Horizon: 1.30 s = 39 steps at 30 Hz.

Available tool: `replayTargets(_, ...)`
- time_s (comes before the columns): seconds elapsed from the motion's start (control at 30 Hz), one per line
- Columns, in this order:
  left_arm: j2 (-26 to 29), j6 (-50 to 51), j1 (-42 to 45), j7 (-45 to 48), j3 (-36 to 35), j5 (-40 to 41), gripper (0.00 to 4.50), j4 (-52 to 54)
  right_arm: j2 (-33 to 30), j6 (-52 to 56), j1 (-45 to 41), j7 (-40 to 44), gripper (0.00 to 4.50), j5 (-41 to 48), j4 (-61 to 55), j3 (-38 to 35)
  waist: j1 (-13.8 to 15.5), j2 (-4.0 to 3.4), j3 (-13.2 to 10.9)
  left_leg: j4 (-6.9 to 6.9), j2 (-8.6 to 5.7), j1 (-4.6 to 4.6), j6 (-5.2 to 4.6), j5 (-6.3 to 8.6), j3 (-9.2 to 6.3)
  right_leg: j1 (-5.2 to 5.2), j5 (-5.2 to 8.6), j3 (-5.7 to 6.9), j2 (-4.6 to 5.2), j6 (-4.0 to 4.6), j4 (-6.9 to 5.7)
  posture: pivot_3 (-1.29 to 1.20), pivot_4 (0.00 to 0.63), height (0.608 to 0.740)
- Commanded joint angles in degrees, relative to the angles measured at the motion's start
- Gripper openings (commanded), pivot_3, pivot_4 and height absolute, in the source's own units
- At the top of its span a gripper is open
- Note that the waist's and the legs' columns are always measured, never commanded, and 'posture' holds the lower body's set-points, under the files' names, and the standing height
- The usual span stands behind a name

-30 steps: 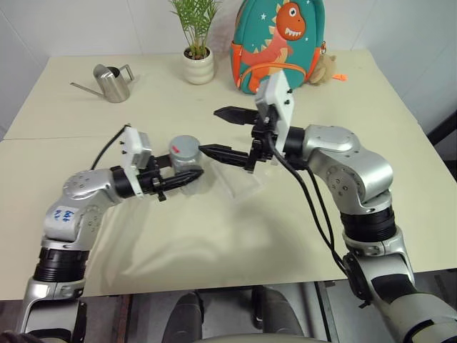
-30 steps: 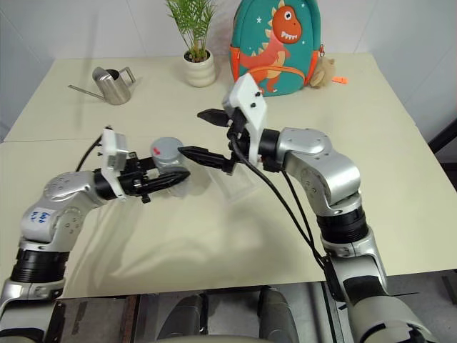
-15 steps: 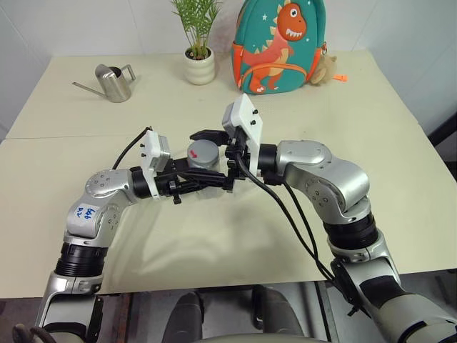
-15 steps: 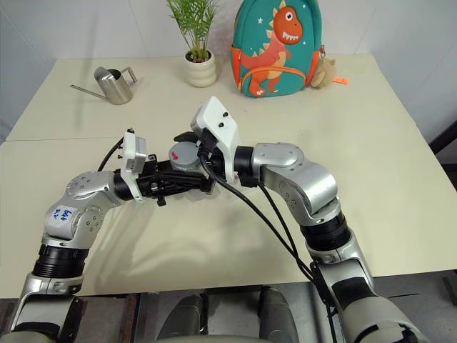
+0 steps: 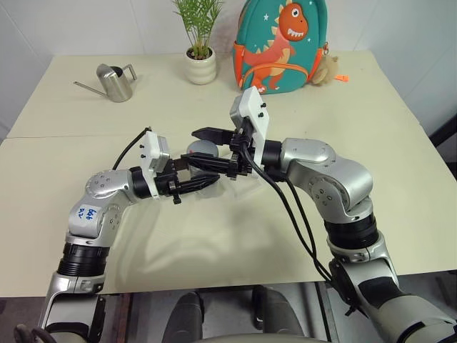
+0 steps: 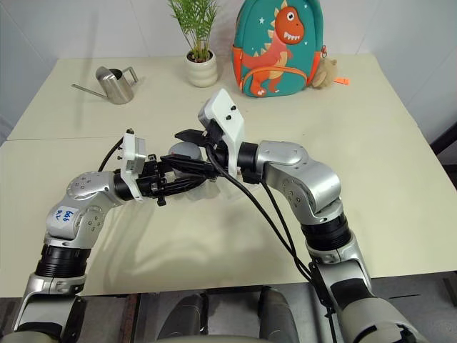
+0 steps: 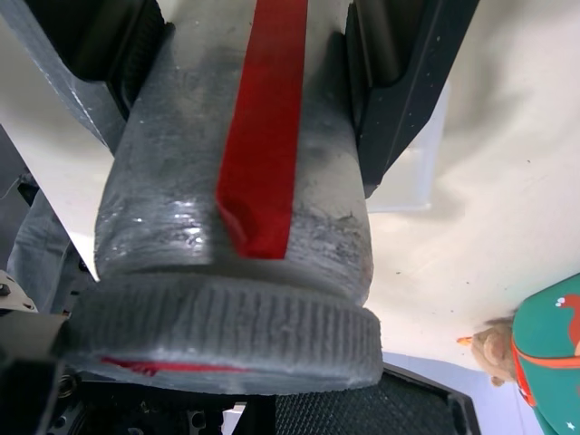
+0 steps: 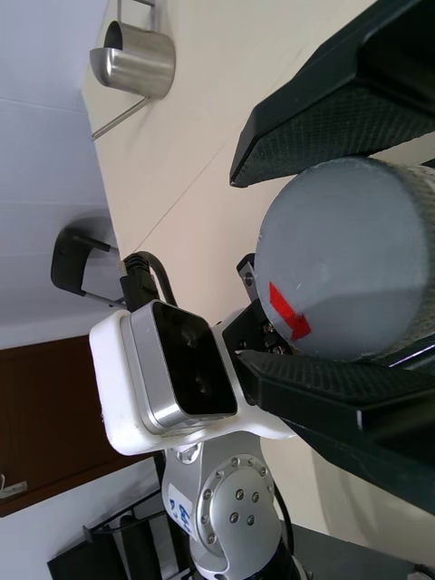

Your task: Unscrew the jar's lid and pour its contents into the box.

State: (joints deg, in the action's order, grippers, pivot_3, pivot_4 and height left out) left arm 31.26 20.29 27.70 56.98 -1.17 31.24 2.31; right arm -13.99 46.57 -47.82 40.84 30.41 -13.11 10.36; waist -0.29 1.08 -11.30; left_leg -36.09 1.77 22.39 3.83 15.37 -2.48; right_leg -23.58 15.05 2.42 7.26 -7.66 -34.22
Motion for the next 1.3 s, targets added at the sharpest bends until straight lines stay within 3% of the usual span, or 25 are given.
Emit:
replayTargets(0.03,-0.29,-1.27,0.71,-0.25,-1.47,0.02,1.92,1.04,0.33,-0.60,0.47,0.49,2.54,1.27,-1.22,-0.75,0.01,0.00,0.00,0.00,0.00,0.00,0.00,0.00,0.00,0.00,0.00,0.00,0.00,0.00,0.00,0.00,0.150,0.740)
replayTargets(0.2,-0.53,-1.30,1.02,0.47,-2.09,0.99,1.92,0.90,-0.61,-1.36,0.29,2.79,2.54,1.60,-0.18,-0.64,0.02,0.00,0.00,0.00,0.00,0.00,0.00,0.00,0.00,0.00,0.00,-0.01,0.00,0.00,0.00,0.00,0.150,0.740)
replayTargets(0.43,0.42,0.66,3.88,10.26,-1.01,4.84,1.92,0.52,-7.66,-8.47,-5.07,25.77,2.54,5.17,5.71,0.34,0.04,0.00,-0.01,-0.01,0.00,0.01,-0.01,0.00,0.00,0.01,0.00,-0.01,-0.02,0.00,0.02,0.00,0.150,0.740)
replayTargets(0.67,3.60,1.76,7.13,19.15,0.71,4.80,1.92,-0.85,-10.12,-11.03,-13.01,37.75,2.54,4.31,15.66,1.25,-0.51,-0.01,-0.01,-0.01,0.01,-0.02,-0.01,-0.01,0.00,0.00,0.00,-0.05,-0.06,0.00,-0.02,0.00,0.150,0.740)
replayTargets(0.87,2.92,0.97,7.44,18.34,-0.17,4.15,1.92,-1.18,-9.84,-13.17,-14.41,37.29,2.54,2.84,18.64,0.25,-0.42,-0.01,-0.01,-0.02,0.01,0.01,0.00,-0.01,0.00,0.00,0.00,-0.06,-0.06,-0.02,0.02,0.00,0.150,0.740)
replayTargets(1.07,3.22,-1.20,6.11,16.33,-1.97,2.42,1.92,-1.94,-9.83,-13.01,-13.62,33.50,4.47,3.82,18.78,-3.71,-0.32,-0.01,-0.01,-0.03,0.01,0.01,0.16,-0.10,0.00,-0.01,0.00,-0.07,-0.06,-0.02,-0.01,0.00,0.150,0.740)
replayTargets(1.3,3.39,-4.48,4.90,11.71,-2.85,-1.17,1.92,-3.95,-9.64,-13.15,-11.79,27.54,4.47,1.94,15.56,-5.24,-0.19,-0.01,-0.01,-0.02,0.01,0.01,0.18,-0.12,0.02,-0.02,0.00,-0.08,-0.06,-0.02,-0.02,0.00,0.150,0.740)
